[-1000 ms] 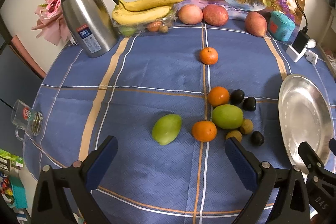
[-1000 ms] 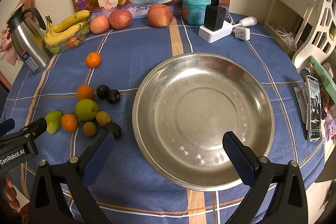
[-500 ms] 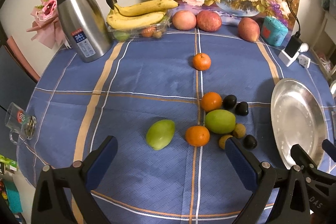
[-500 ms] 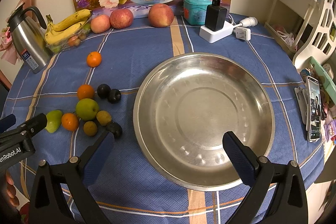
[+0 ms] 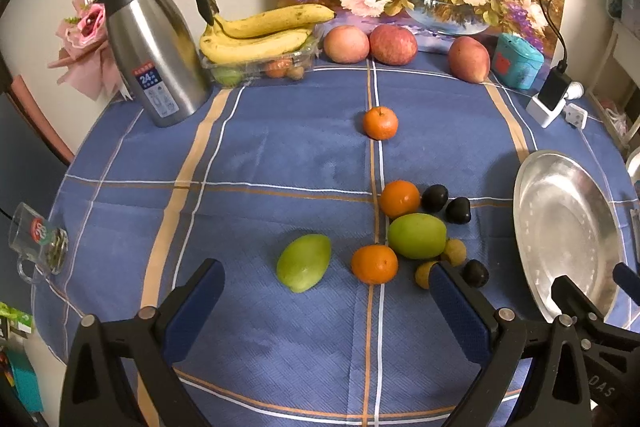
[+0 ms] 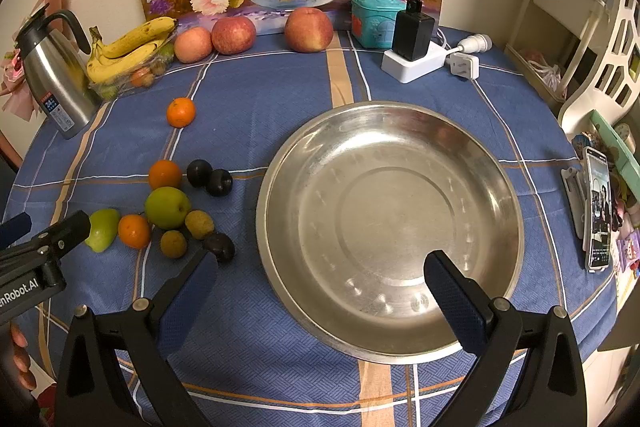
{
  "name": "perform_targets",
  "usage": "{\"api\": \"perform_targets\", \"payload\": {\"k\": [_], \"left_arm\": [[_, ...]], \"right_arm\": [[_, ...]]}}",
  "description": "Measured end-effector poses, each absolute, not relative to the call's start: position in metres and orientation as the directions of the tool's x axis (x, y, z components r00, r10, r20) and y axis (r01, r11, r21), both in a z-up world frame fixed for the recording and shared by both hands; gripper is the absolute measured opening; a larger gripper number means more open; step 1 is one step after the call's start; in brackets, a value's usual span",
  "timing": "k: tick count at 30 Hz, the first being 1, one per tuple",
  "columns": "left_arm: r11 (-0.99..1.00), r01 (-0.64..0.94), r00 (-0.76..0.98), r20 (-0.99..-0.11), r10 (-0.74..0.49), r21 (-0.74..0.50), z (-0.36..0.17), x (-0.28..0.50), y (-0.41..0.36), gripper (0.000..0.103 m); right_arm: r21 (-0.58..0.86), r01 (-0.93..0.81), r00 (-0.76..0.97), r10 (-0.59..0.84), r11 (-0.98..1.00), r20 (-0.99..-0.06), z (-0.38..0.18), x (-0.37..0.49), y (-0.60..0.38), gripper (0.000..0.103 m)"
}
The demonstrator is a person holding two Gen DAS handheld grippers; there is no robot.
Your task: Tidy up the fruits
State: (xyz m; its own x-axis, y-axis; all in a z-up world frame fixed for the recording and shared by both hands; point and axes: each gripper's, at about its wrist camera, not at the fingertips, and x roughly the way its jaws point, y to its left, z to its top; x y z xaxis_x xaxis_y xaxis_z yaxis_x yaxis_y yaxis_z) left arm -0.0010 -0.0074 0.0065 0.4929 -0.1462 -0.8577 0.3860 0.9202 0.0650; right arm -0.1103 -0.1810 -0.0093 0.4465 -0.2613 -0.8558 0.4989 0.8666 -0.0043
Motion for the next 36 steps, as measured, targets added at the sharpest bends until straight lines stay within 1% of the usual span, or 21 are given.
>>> {"api": "perform_targets", "payload": {"k": [5, 9, 12, 17, 23, 24, 26, 28, 30, 31, 32, 33, 34, 36], "left_arm": [[0.913, 0.404, 0.510, -0.844, -0.167, 0.063, 0.008, -0.001, -0.008, 0.103], [0.918, 0.389, 0.568, -0.805, -0.173, 0.078, 0.012, 0.002, -0.005, 0.103], [0.924, 0.375, 0.586, -0.792, -0.170, 0.079, 0.012, 0.007, -0.001, 0.103], [0.929, 0.371, 0.517, -0.833, -0.197, 0.010, 0.004, 0.018, 0.007, 0.103], [0.945, 0.320, 0.460, -0.862, -0.212, -0.062, -0.009, 0.031, 0.020, 0.103], [0.948, 0.308, 0.448, -0.868, -0.216, -0.077, -0.012, 0.034, 0.022, 0.103], [0.951, 0.294, 0.427, -0.876, -0.224, -0.100, -0.017, 0.036, 0.024, 0.103], [0.952, 0.280, 0.405, -0.885, -0.230, -0.120, -0.023, 0.040, 0.025, 0.103], [0.953, 0.270, 0.386, -0.892, -0.235, -0.135, -0.029, 0.043, 0.025, 0.102], [0.954, 0.266, 0.378, -0.895, -0.238, -0.141, -0.032, 0.045, 0.026, 0.098], [0.953, 0.263, 0.368, -0.898, -0.241, -0.148, -0.034, 0.046, 0.026, 0.093], [0.953, 0.261, 0.358, -0.902, -0.241, -0.151, -0.037, 0.047, 0.025, 0.091], [0.953, 0.260, 0.351, -0.905, -0.241, -0.153, -0.039, 0.048, 0.024, 0.091], [0.951, 0.261, 0.338, -0.907, -0.252, -0.167, -0.043, 0.049, 0.023, 0.090]], "right_arm": [[0.005, 0.490, 0.457, -0.252, 0.872, -0.853, -0.008, -0.108, -0.180, 0.103], [0.059, 0.454, 0.504, -0.202, 0.889, -0.840, -0.006, -0.101, -0.176, 0.103], [0.093, 0.416, 0.543, -0.165, 0.905, -0.824, -0.003, -0.095, -0.170, 0.103], [0.149, 0.338, 0.598, -0.090, 0.929, -0.797, -0.001, -0.081, -0.159, 0.103], [0.156, 0.290, 0.583, -0.045, 0.944, -0.812, -0.011, -0.067, -0.151, 0.102], [0.160, 0.282, 0.579, -0.034, 0.946, -0.815, -0.013, -0.064, -0.150, 0.100], [0.163, 0.267, 0.571, -0.020, 0.950, -0.821, -0.016, -0.062, -0.147, 0.093], [0.162, 0.261, 0.558, -0.012, 0.952, -0.830, -0.020, -0.059, -0.147, 0.082], [0.166, 0.261, 0.543, -0.003, 0.951, -0.840, -0.024, -0.058, -0.147, 0.078], [0.169, 0.262, 0.536, 0.002, 0.950, -0.844, -0.026, -0.057, -0.147, 0.072], [0.174, 0.261, 0.531, 0.009, 0.950, -0.847, -0.027, -0.057, -0.147, 0.069], [0.179, 0.258, 0.527, 0.017, 0.949, -0.850, -0.029, -0.057, -0.147, 0.064], [0.183, 0.255, 0.525, 0.023, 0.950, -0.851, -0.030, -0.056, -0.146, 0.060], [0.180, 0.248, 0.516, 0.027, 0.952, -0.856, -0.032, -0.055, -0.144, 0.055]]}}
